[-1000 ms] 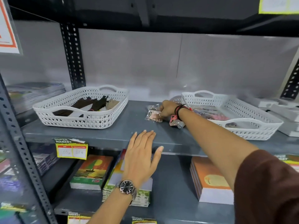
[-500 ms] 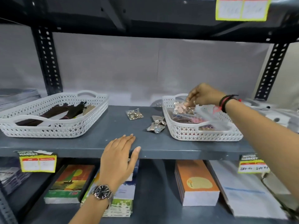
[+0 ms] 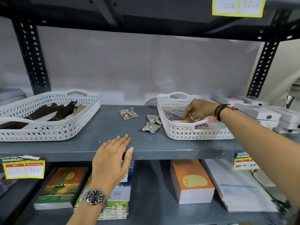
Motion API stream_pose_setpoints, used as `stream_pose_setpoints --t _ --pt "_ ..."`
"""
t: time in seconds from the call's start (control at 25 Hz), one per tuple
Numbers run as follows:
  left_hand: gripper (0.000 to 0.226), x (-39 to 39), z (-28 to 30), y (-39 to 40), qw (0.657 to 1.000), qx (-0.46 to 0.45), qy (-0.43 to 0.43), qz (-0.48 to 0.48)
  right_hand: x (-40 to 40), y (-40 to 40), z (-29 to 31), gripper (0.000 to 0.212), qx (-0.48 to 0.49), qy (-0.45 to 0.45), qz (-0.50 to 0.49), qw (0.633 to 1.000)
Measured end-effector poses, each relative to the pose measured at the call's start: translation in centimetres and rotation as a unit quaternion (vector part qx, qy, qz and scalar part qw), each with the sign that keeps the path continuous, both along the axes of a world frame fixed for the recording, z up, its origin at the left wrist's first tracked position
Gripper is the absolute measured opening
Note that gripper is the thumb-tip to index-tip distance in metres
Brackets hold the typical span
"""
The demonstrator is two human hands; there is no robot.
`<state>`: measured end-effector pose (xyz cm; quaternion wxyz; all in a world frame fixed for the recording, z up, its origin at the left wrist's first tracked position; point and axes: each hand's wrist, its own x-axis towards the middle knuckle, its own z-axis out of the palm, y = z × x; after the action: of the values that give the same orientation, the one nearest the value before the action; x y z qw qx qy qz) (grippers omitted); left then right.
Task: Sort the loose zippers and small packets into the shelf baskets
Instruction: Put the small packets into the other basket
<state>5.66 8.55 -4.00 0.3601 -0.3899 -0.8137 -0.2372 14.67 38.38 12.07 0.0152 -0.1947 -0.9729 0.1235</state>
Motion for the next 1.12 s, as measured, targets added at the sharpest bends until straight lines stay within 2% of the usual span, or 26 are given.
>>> stream_pose_setpoints --t 0.08,0.16,0.2,0.28,0.4,0.52,0.72,1.0,1.12 --pt "0.046 -0.3 -0.1 -0.2 1.000 0.000 0.006 -0.006 -0.8 -0.2 0.9 0.015 0.025 0.099 -0.012 0.995" --pt "0.047 -0.4 -0.3 -0.2 1.000 0.005 0.009 -0.011 -2.0 -1.3 1.9 0.012 0.045 0.226 -0.019 0.973" --pt "0.048 -0.4 -0.3 -0.1 1.000 0.007 0.009 -0.012 -2.7 -2.3 2.3 0.010 0.056 0.257 0.000 0.965" --pt "0.049 -0.5 -0.4 -0.2 1.000 0.010 0.009 -0.013 -4.0 -4.6 2.4 0.013 0.099 0.233 0.083 0.964" --pt "0.049 -0.5 -0.5 -0.3 1.000 0.006 0.008 -0.018 -6.2 -7.7 0.8 0.027 0.179 0.072 0.182 0.964" --pt "0.048 -0.5 -0.6 -0.4 1.000 0.004 0.004 -0.024 -8.2 -9.3 -0.9 0.042 0.173 -0.016 0.236 0.956" --pt "0.047 -0.4 -0.6 -0.4 0.999 0.015 0.001 -0.029 -9.2 -10.0 -1.1 0.029 0.153 -0.119 0.249 0.949" --pt "0.045 -0.3 -0.5 -0.4 0.999 0.029 0.003 -0.038 -9.2 -10.3 -1.9 0.016 0.147 -0.069 0.198 0.967" --pt "0.046 -0.3 -0.6 -0.4 0.999 0.034 0.001 -0.039 -8.2 -9.5 -0.1 0.016 0.146 0.055 0.188 0.970"
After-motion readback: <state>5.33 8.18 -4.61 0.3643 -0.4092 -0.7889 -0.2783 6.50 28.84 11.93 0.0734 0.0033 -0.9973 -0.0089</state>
